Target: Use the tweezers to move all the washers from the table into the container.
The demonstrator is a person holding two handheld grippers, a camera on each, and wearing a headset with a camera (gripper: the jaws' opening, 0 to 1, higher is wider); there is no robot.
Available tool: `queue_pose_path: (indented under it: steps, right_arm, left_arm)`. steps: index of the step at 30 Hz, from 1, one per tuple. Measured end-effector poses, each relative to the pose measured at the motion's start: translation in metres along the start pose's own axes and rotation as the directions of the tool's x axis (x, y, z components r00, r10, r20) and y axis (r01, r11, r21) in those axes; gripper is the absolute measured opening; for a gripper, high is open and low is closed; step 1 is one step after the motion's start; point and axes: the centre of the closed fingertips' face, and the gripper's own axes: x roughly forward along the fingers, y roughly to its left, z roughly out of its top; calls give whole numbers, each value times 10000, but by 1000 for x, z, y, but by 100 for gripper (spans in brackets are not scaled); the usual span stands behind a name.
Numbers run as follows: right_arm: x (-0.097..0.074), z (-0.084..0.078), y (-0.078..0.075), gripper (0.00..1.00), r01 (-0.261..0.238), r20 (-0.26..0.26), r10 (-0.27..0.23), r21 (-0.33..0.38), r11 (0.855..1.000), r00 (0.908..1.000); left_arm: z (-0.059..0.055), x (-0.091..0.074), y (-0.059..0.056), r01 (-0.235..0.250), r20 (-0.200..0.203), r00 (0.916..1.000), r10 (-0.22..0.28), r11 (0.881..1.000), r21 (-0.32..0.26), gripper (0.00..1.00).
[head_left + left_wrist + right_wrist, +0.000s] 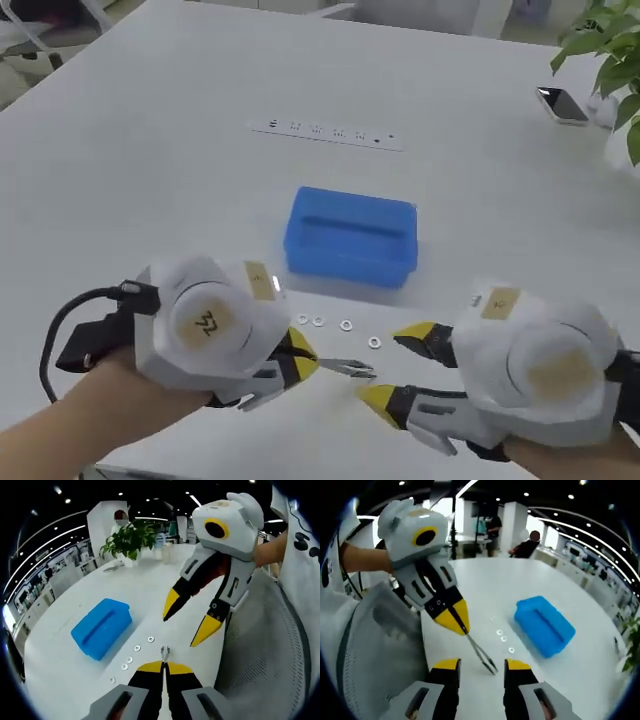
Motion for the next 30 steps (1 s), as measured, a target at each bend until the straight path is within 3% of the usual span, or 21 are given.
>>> queue_pose_path:
  steps: [4,8,11,17,21,23,25,26,28,29,30]
  right_arm:
    - [19,1,12,25,-640,-378,609,-855,9943,9974]
    - [34,4,16,22,-931,-416,882,-1365,9863,9952]
    - [44,4,22,14,-1333,-615,1222,-2314,9637,9906]
    - [54,1,24,6,-1336,-887,1107,-3206,9378,9899]
    - [55,3,24,6,-1240,-849,1010,-3380,9329,9913]
    - [56,4,24,6,-1232,-770,1037,-3239,9380,9916]
    - [56,5,24,3,-1293,-679,1140,-3008,9449,9912]
    - [57,4,23,3,-1232,-715,1067,-2928,9482,9917]
    - [57,5,23,3,-1186,-636,1044,-2947,9482,9925]
    - [58,5,23,3,-1196,-624,1061,-2849,9511,9924]
    - [58,5,23,3,-1209,-609,1080,-2813,9520,9923]
  left_arm:
    - [9,-8,-5,-5,199,9998,3,9999,127,0]
    - [14,-11,-8,63,301,9995,-73,9994,327,0]
    - [16,-13,-10,68,207,9998,-82,9978,665,0]
    - [17,-14,-10,145,42,9999,-151,9940,1084,0]
    - [17,-14,-8,-8,-36,10000,12,9930,1183,0]
    - [15,-16,-5,-458,111,9989,454,9978,482,0]
    - [14,-19,-2,-965,571,9935,980,9949,-282,3]
    - [10,-22,-2,-1086,735,9903,1176,9873,-1162,9]
    - [7,-28,5,-1574,1064,9765,1873,9576,-2412,31]
    - [1,-35,10,-1885,1197,9644,2358,9305,-3141,36]
    - [-2,-40,13,-2068,1254,9561,2647,9133,-3509,35]
